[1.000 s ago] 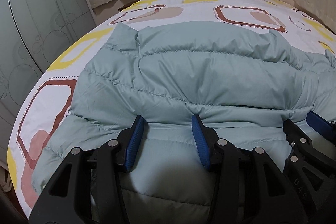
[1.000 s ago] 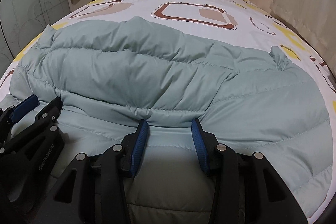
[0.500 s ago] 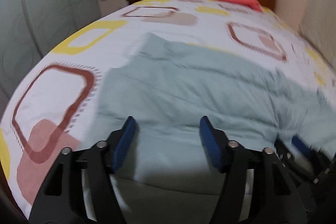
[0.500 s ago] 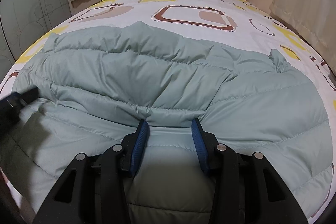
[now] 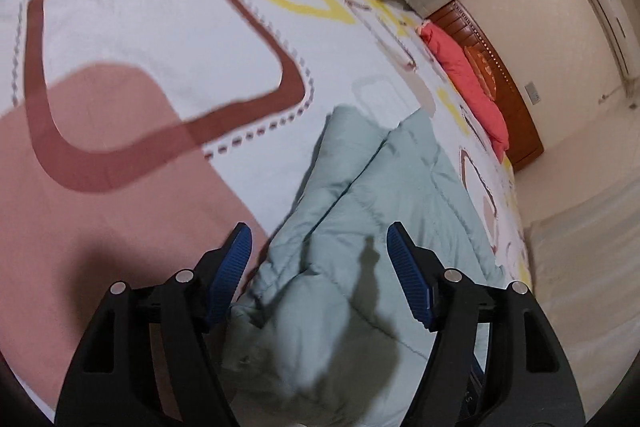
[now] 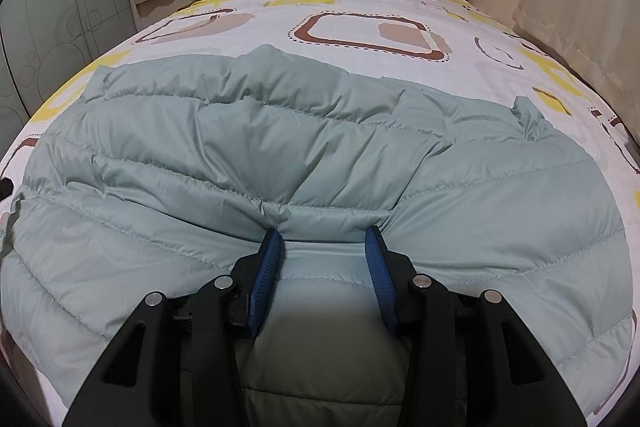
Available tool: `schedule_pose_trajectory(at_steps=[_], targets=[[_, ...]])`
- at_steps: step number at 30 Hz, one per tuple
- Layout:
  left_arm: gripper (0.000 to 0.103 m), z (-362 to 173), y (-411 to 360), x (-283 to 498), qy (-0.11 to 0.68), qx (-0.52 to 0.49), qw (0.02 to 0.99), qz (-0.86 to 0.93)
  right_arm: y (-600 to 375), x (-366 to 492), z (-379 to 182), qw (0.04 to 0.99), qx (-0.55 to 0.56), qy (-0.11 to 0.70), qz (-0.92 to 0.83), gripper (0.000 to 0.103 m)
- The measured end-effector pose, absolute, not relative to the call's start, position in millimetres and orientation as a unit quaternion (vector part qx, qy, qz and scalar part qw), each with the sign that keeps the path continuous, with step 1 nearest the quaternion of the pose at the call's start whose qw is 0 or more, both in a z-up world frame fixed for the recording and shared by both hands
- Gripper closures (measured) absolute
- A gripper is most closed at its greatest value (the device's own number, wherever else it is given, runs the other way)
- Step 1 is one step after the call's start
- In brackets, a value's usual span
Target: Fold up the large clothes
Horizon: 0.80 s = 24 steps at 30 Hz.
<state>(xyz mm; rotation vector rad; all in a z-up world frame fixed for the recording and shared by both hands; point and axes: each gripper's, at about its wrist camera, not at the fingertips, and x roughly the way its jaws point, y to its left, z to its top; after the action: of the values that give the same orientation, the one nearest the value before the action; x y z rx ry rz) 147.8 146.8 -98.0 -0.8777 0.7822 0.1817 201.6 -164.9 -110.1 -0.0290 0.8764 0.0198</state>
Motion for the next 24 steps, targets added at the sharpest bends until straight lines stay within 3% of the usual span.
schedule_pose_trajectory(at_steps=[8, 9, 13, 15, 24], targets=[[0.03, -114.8, 140.1, 162.9, 0.369, -0.471, 0.801, 0.004, -164.5, 201.4, -109.3, 0.905, -0.016, 0.424, 0.008, 0.058], [0.033, -117.2, 138.0, 164.0, 0.37, -0.475, 0.798, -0.001, -164.2, 201.3, -108.8, 0.905, -0.016, 0.424, 0.008, 0.058], [0.063, -124.2, 135.3, 164.3, 0.375, -0.453, 0.809, 0.007, -163.7, 201.2, -108.0, 0.906, -0.017, 0.423, 0.007, 0.058], [0.069, -126.6, 137.5, 162.6, 0.371, -0.455, 0.809, 0.01, -163.7, 201.0, -107.6, 0.906, -0.018, 0.423, 0.007, 0.058], [0.078, -123.3, 132.2, 159.9, 0.374, -0.426, 0.824, 0.026, -194.8, 193.4, -92.8, 0.91, 0.074, 0.408, 0.027, 0.048]])
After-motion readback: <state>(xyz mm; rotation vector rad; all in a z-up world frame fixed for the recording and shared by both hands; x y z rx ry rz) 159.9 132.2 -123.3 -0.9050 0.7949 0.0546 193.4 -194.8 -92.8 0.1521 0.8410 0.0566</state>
